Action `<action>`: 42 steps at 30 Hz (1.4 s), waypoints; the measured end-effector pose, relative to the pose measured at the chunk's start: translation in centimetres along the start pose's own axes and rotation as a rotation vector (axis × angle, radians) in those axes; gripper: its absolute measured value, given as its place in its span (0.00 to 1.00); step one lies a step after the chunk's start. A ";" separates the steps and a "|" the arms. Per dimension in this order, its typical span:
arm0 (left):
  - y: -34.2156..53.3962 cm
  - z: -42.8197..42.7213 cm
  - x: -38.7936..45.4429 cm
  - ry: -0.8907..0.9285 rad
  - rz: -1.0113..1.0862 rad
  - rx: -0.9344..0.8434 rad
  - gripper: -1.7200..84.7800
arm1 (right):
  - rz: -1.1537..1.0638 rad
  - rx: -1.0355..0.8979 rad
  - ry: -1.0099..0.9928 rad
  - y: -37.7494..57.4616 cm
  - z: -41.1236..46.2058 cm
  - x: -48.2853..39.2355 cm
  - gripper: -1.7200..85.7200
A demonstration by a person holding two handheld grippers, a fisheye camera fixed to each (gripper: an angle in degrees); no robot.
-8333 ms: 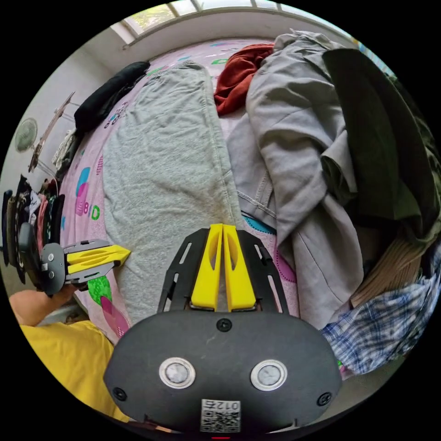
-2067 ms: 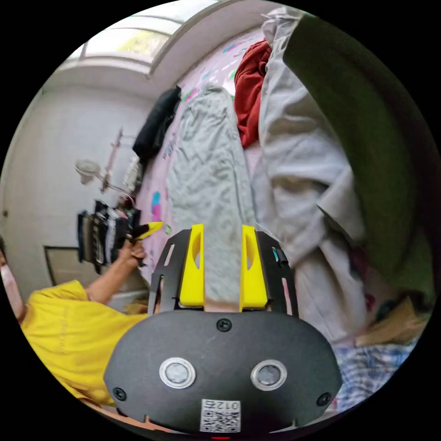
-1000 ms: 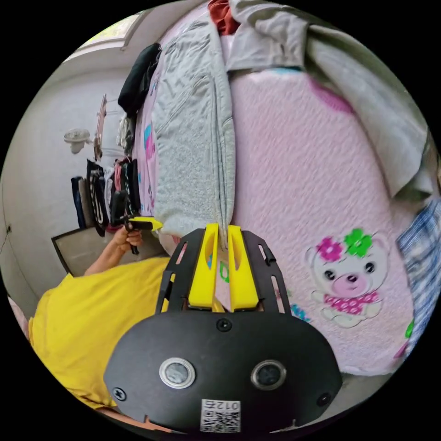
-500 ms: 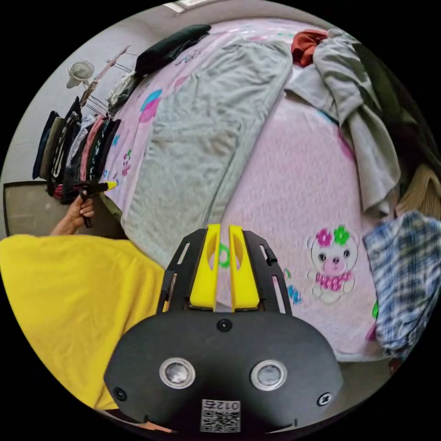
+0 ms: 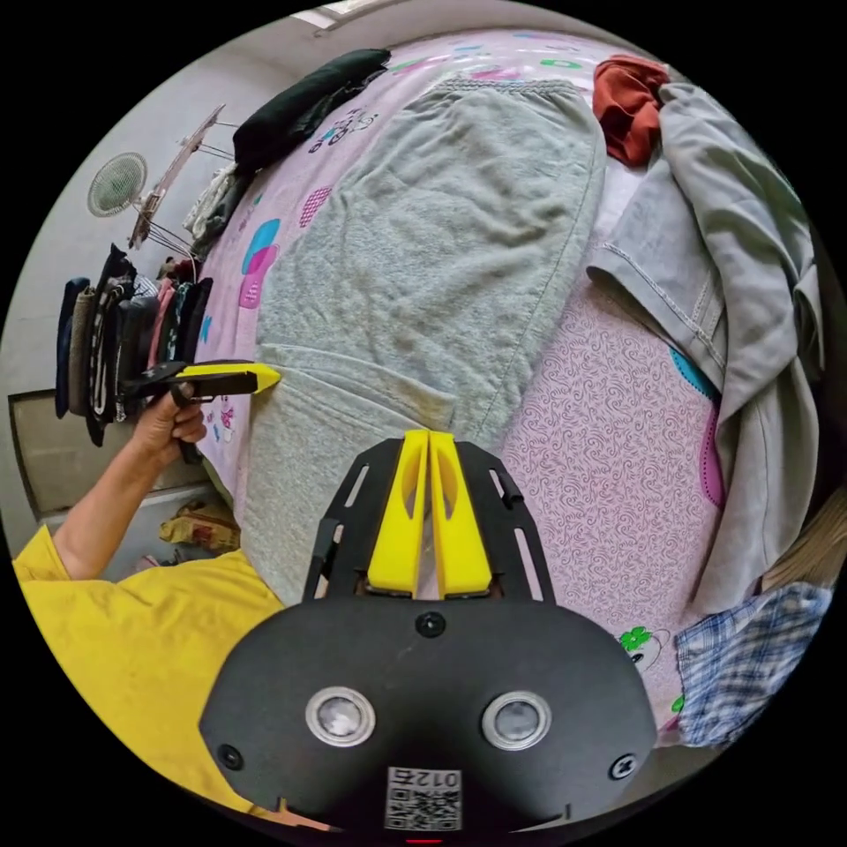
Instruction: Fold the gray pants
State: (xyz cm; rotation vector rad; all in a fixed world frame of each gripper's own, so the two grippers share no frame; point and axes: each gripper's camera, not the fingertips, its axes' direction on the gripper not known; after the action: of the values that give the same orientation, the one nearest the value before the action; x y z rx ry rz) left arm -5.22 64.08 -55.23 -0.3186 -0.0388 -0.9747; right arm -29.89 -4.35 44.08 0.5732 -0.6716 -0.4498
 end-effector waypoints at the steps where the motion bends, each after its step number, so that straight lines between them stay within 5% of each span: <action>1: -0.1 -0.5 -0.9 0.058 -0.043 -0.001 0.02 | 0.022 -0.007 -0.035 -0.1 -0.2 0.6 0.02; 7: -5.7 -6.2 -1.5 0.009 -0.036 0.165 0.02 | 0.022 0.098 -0.042 -2.9 -3.6 1.4 0.02; 13: -13.0 -5.3 -2.1 -0.201 -0.077 0.031 0.03 | 0.050 0.015 0.141 -7.5 -2.2 1.6 0.02; 23: -16.5 -9.1 0.3 -0.212 -0.031 0.156 0.05 | 0.052 0.145 0.162 -8.3 -4.8 2.6 0.04; 31: -23.0 -9.2 0.3 -0.217 0.075 -0.102 0.13 | 0.151 0.101 -0.011 -12.6 -4.7 5.9 0.12; 35: -23.4 -10.1 0.3 -0.046 0.144 -0.146 0.13 | 0.159 0.052 -0.022 -12.7 -2.8 5.5 0.09; 42: -24.7 -11.3 4.8 -0.119 0.230 -0.180 0.08 | 0.204 0.091 -0.054 -12.0 -2.4 5.0 0.04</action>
State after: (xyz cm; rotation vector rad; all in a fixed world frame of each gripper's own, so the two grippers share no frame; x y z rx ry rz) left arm -24.00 44.17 -59.02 -0.5344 -0.0222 -0.7313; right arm -27.10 -15.34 37.33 0.5735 -0.7970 -0.2452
